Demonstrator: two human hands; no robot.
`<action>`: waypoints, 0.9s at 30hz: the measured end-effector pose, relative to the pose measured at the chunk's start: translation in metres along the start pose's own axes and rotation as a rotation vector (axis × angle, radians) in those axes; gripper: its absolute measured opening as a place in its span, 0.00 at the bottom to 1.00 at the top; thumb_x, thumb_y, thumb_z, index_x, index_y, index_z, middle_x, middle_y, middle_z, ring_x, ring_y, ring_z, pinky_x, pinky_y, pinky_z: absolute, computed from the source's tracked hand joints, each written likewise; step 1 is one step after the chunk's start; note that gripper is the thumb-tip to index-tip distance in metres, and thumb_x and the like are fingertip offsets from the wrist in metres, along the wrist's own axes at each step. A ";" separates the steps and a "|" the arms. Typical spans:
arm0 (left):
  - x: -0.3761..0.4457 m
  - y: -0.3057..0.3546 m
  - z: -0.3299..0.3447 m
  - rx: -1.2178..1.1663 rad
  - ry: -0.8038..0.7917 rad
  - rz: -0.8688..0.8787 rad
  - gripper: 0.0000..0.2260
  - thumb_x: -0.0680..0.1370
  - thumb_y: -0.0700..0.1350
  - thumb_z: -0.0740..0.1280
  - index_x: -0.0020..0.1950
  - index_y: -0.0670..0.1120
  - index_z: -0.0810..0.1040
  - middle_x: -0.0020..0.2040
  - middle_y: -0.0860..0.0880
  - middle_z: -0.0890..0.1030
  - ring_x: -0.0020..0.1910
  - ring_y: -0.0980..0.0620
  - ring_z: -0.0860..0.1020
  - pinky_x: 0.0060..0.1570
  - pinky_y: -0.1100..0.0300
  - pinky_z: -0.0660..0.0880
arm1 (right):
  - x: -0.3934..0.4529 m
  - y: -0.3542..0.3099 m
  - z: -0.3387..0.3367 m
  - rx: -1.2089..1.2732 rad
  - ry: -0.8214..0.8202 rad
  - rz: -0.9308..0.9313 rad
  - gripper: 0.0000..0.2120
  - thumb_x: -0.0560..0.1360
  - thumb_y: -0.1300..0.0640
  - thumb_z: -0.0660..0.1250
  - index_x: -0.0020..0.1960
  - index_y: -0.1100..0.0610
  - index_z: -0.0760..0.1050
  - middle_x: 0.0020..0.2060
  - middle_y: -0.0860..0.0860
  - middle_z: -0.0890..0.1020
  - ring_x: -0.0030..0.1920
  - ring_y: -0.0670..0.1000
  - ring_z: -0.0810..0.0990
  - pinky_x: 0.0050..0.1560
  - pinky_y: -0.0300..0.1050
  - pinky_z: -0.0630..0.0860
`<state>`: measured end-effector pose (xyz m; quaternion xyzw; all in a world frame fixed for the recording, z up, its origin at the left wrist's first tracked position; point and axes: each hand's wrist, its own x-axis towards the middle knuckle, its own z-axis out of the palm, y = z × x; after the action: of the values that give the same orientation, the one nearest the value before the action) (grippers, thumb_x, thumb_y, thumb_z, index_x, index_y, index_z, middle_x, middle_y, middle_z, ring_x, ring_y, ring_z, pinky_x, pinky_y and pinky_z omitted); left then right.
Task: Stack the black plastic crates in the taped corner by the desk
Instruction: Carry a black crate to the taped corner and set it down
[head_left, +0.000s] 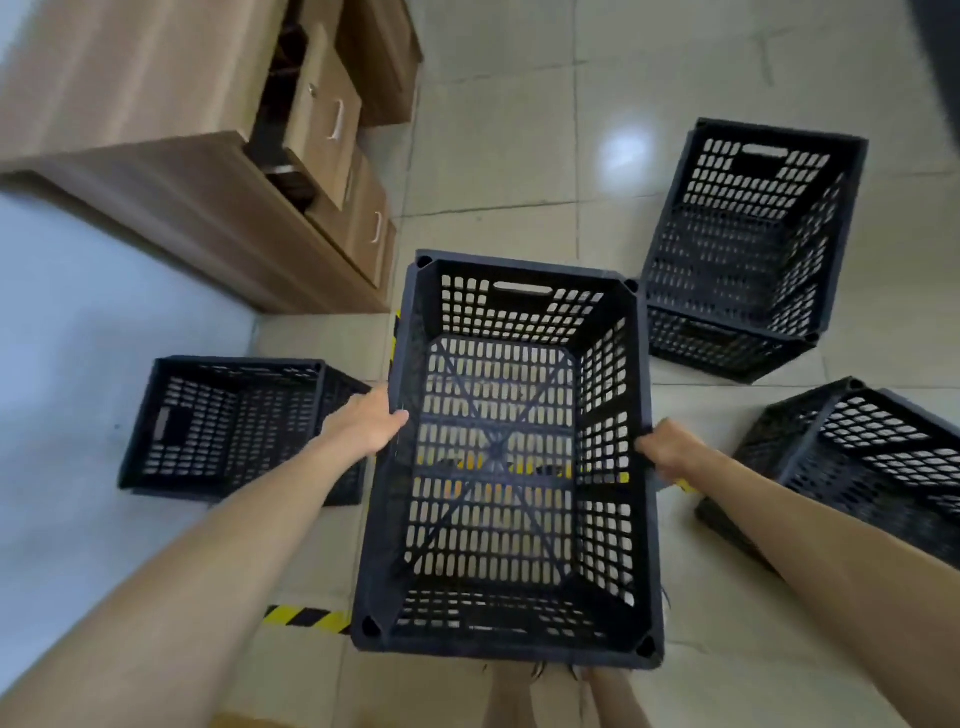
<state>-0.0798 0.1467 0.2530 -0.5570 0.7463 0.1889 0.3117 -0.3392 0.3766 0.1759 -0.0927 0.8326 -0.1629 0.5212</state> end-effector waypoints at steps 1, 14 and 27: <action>-0.002 -0.013 0.003 -0.007 0.005 -0.022 0.21 0.82 0.54 0.58 0.70 0.45 0.64 0.56 0.42 0.79 0.51 0.42 0.80 0.51 0.50 0.77 | -0.002 -0.007 0.007 -0.029 -0.004 -0.019 0.08 0.77 0.62 0.61 0.40 0.64 0.73 0.44 0.62 0.79 0.47 0.60 0.79 0.48 0.51 0.78; 0.000 -0.170 0.013 -0.220 -0.042 -0.102 0.15 0.80 0.54 0.61 0.58 0.44 0.71 0.45 0.44 0.82 0.41 0.45 0.82 0.53 0.48 0.78 | -0.022 -0.100 0.103 -0.367 -0.020 -0.164 0.09 0.75 0.61 0.61 0.39 0.65 0.73 0.45 0.65 0.80 0.47 0.64 0.81 0.40 0.48 0.76; -0.004 -0.323 0.019 -0.500 -0.056 -0.288 0.23 0.82 0.50 0.58 0.73 0.40 0.60 0.40 0.43 0.80 0.38 0.48 0.78 0.41 0.53 0.74 | -0.055 -0.234 0.224 -0.552 0.084 -0.341 0.18 0.77 0.61 0.61 0.64 0.70 0.69 0.56 0.66 0.78 0.52 0.63 0.77 0.45 0.44 0.69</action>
<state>0.2323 0.0621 0.2634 -0.7113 0.5810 0.3359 0.2089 -0.1175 0.1378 0.2180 -0.3618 0.8386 -0.0195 0.4067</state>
